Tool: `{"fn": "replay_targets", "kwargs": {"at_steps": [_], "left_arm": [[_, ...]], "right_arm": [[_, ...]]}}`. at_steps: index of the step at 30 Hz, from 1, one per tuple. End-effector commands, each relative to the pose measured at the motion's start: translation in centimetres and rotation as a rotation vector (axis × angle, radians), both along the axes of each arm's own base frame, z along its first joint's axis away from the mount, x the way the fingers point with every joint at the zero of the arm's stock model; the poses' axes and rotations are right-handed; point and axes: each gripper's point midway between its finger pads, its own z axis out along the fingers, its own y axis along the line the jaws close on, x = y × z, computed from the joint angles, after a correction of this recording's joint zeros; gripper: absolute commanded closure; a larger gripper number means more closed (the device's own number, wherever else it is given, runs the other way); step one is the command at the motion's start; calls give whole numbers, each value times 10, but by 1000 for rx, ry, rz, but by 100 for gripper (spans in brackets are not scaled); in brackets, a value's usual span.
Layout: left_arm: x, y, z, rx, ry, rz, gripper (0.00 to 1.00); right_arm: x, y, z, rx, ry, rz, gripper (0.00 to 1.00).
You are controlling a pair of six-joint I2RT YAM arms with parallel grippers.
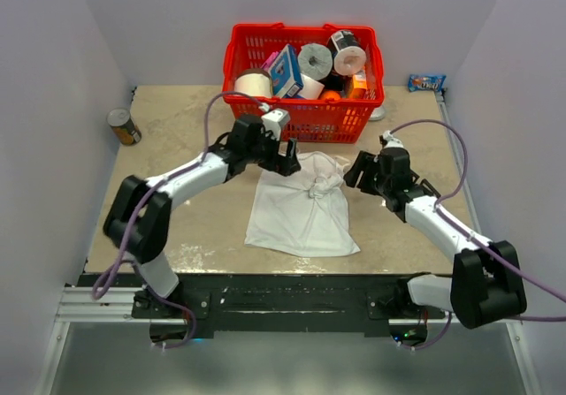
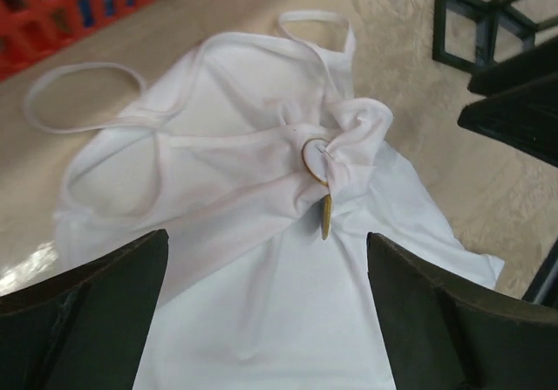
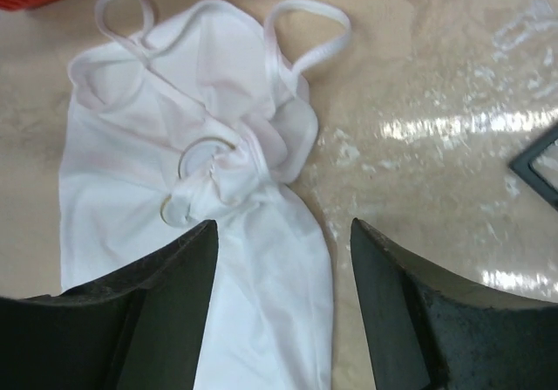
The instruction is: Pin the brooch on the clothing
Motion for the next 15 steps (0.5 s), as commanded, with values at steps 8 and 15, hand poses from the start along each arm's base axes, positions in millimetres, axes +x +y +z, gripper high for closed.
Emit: {"fn": "replay_targets", "kwargs": {"at_steps": [8,15], "left_arm": [[-121,140,-56,260,205,440,1],[-175,132,-81,263,344,411,5]], "right_arm": [[-101,9,-26,-161,301,54,40],[-140,12,-52,-157,400,42,41]]}}
